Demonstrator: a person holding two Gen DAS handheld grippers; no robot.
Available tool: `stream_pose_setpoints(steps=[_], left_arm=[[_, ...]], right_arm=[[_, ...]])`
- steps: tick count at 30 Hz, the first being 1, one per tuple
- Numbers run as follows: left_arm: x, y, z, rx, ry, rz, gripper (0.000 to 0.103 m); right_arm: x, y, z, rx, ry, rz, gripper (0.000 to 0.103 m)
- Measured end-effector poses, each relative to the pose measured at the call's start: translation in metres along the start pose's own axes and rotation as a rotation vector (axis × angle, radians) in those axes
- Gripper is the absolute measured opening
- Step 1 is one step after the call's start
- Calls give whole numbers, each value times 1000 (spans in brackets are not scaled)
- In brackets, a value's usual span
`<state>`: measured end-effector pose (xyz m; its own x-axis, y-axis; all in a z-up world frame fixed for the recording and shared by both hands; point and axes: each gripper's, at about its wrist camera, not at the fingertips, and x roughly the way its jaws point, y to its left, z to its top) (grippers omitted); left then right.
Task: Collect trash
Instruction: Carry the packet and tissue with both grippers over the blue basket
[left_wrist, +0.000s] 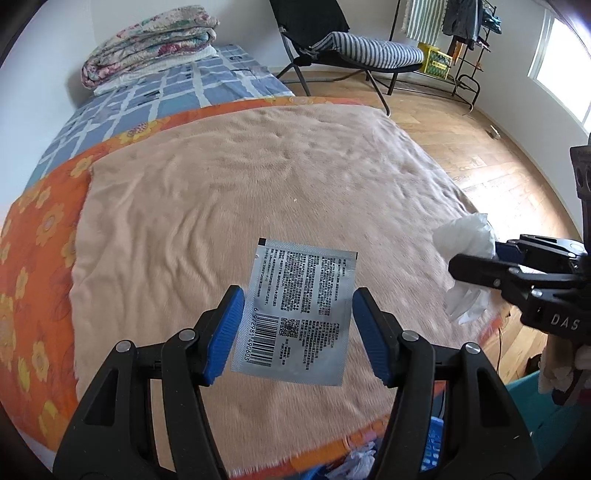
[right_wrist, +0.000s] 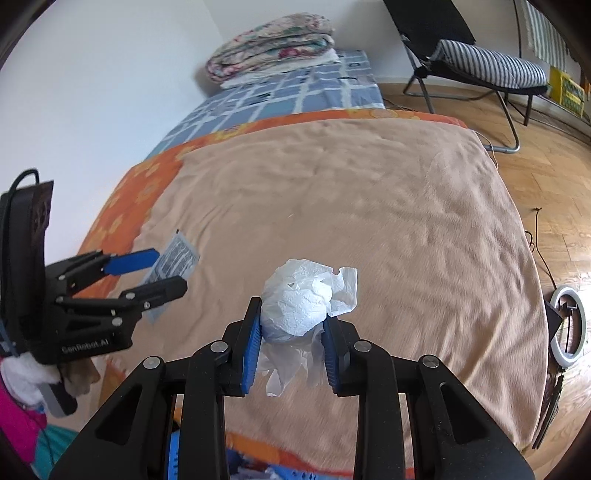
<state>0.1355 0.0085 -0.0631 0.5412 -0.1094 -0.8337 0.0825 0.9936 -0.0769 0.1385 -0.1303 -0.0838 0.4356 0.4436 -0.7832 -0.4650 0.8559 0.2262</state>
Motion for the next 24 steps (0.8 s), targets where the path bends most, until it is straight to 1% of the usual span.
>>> stream_pose_setpoints(steps=[5, 12, 18, 24], left_arm=[[-27, -9, -22, 4, -25, -3, 63], [-52, -24, -59, 9, -24, -15, 63], [-64, -35, -97, 2, -6, -29, 63], [-64, -46, -129, 1, 28, -53, 63]], right_arm=[[-19, 19, -27, -50, -8, 14, 27], [-37, 33, -67, -90, 4, 25, 27], [-47, 39, -101, -91, 30, 45, 28], [-51, 48, -133, -117, 60, 50, 28]])
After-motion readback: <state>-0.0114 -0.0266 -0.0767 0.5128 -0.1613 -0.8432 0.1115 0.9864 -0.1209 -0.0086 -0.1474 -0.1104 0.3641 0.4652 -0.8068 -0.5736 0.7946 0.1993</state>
